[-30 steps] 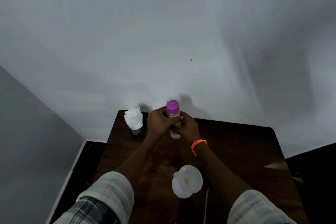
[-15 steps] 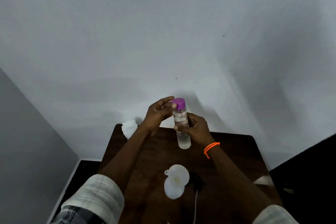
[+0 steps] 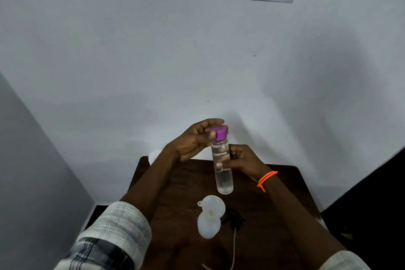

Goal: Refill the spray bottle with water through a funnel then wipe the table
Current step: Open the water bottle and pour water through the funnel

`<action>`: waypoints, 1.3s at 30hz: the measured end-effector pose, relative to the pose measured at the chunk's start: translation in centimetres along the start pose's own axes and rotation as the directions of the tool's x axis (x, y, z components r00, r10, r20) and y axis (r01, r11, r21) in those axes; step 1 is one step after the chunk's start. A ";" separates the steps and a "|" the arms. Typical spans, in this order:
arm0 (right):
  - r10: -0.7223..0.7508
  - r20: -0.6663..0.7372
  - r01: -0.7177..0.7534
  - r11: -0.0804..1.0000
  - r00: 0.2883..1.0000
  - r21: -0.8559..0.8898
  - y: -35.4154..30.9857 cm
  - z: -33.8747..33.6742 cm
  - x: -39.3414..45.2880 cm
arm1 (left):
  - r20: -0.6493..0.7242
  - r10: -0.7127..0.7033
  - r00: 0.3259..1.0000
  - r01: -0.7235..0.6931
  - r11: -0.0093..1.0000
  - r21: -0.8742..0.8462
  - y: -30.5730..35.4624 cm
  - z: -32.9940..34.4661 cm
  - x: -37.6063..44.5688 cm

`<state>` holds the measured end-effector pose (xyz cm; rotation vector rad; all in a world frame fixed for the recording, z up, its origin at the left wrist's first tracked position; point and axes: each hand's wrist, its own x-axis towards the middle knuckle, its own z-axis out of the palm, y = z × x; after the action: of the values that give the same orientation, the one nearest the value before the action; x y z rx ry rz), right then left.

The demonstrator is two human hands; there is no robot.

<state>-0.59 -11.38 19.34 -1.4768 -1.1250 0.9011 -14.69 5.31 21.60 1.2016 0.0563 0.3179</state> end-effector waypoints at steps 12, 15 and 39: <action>-0.032 -0.140 0.016 0.993 0.990 -0.116 0.3 1.6 -1.2 | -0.272 0.114 0.955 -0.094 0.992 0.088 -1.0 2.2 -0.5; -0.030 -0.152 0.013 0.993 0.988 -0.116 0.3 1.6 -1.4 | -0.257 0.088 0.962 -0.090 0.996 0.002 -0.7 2.1 -0.9; -0.006 -0.176 -0.028 0.982 0.984 -0.189 1.5 2.1 -0.9 | -0.285 0.102 0.953 -0.028 0.967 0.254 -0.6 1.5 -2.1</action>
<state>-2.57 -11.72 17.44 -1.6856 -1.0962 0.6696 -16.20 3.17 21.34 1.3968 0.3254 0.5616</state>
